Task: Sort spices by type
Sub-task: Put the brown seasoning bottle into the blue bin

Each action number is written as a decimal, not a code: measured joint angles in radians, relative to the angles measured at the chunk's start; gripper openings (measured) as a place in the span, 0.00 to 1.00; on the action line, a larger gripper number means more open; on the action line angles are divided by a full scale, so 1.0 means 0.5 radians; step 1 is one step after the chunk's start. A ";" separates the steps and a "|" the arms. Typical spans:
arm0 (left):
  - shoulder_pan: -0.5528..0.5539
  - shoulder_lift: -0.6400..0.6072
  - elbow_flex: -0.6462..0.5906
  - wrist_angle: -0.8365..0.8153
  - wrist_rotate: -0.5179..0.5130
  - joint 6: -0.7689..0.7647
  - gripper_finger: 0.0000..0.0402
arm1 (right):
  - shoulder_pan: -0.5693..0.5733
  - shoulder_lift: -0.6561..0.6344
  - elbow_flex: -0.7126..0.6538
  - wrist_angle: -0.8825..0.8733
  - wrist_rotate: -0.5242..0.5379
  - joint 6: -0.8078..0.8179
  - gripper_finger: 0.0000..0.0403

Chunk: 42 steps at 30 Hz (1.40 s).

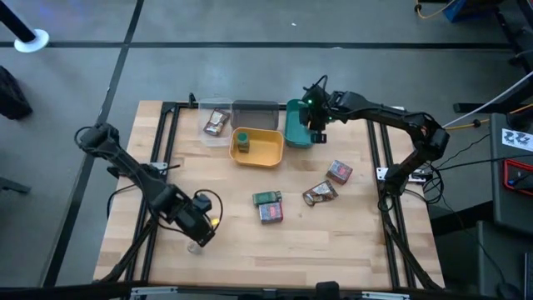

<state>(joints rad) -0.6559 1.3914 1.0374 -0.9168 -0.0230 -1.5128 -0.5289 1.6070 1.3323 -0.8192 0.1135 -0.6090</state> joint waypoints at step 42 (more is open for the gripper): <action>-0.131 0.569 0.000 0.236 0.403 0.212 0.40 | -0.002 0.000 0.000 -0.004 -0.002 -0.002 0.21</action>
<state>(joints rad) -0.7213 1.6758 1.0374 -0.7990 0.1787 -1.4071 -0.5297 1.6070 1.3323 -0.8213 0.1125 -0.6098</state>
